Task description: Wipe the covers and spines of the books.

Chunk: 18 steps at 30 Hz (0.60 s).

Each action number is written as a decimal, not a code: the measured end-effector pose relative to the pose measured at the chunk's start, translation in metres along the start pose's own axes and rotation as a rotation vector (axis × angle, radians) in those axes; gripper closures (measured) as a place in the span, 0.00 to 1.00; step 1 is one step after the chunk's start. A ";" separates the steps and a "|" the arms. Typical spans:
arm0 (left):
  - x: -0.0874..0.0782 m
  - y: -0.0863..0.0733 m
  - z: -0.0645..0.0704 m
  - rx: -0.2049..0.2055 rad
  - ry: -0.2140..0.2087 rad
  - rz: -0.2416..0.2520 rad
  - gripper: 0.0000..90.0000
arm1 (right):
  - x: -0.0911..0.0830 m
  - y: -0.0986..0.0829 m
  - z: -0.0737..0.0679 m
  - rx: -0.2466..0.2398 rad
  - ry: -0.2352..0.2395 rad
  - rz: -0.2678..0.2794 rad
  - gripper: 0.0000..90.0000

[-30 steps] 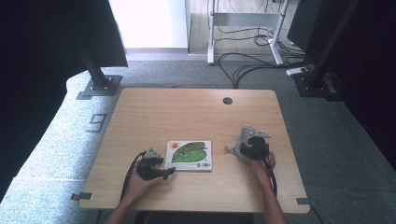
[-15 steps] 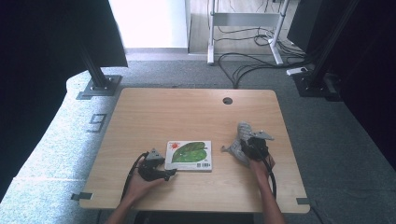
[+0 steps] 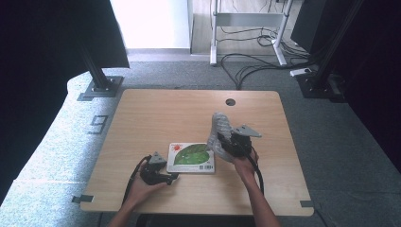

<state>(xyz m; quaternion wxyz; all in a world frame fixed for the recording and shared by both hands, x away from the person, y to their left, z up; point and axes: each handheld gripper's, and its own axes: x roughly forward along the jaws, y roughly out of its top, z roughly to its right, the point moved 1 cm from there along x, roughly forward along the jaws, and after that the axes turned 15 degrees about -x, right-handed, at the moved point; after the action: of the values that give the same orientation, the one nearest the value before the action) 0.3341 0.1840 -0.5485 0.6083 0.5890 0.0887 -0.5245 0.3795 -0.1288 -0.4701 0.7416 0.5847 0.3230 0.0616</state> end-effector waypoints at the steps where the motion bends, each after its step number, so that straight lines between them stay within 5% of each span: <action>1: -0.001 0.000 -0.001 -0.004 -0.001 0.001 0.26 | 0.002 0.003 -0.004 0.001 0.015 0.005 0.73; 9: 0.001 -0.001 -0.001 -0.006 0.009 0.017 0.28 | 0.025 0.012 -0.029 0.006 0.092 0.000 0.73; 18: 0.004 0.001 0.001 0.002 0.014 0.034 0.30 | 0.073 0.015 -0.061 -0.001 0.169 -0.076 0.72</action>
<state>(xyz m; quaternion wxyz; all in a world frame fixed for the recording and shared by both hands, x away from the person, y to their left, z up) 0.3360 0.1810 -0.5510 0.6158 0.5947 0.0822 -0.5102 0.4075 -0.0390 -0.4932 0.7140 0.5643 0.4061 0.0828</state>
